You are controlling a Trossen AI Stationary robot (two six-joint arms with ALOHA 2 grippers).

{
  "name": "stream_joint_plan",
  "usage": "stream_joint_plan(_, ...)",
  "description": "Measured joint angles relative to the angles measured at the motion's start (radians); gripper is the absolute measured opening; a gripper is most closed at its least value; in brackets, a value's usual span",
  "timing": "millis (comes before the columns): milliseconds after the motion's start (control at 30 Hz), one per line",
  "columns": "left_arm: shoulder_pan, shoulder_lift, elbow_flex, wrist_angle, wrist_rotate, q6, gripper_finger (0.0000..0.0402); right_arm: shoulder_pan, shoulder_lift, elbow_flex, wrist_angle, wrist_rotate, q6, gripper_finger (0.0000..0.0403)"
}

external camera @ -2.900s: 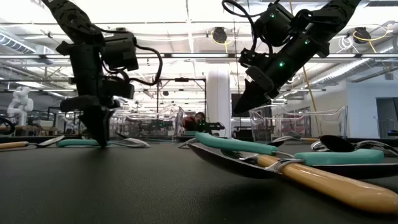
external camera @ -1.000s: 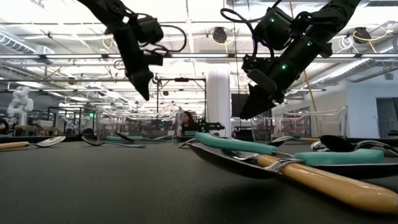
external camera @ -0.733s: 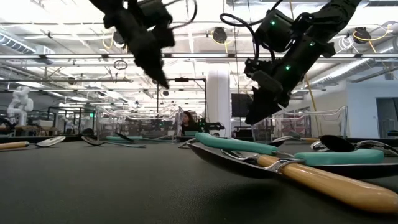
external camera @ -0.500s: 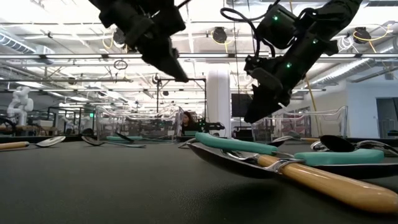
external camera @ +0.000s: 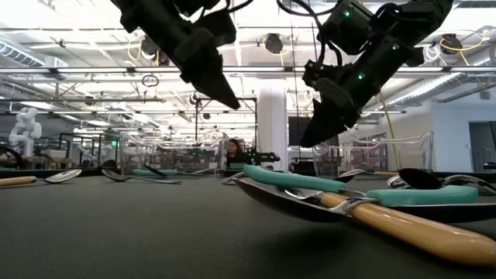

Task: Sort silverware by color (type)
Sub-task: Put the blue spoon into the top right transparent bin

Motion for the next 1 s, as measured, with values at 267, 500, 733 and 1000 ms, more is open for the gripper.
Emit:
stream_joint_plan(267,-0.025,0.118,0.0,0.075,-0.015,-0.006,0.0099,-0.002,-0.015,0.0,-0.087,-0.017,0.105,0.0141)
stream_joint_plan(500,0.018,0.238,0.012,0.334,-0.026,0.209,0.0099,0.079,-0.014,-0.001,-0.261,-0.008,0.333,0.0141)
stream_joint_plan(733,0.109,0.326,0.036,0.338,0.067,0.21,0.0099,0.172,-0.019,0.0,-0.263,0.06,0.4,0.0141)
stream_joint_plan(1000,0.147,0.394,0.038,0.357,0.107,0.134,0.0099,0.179,-0.019,0.0,-0.25,0.062,0.4,0.0141)
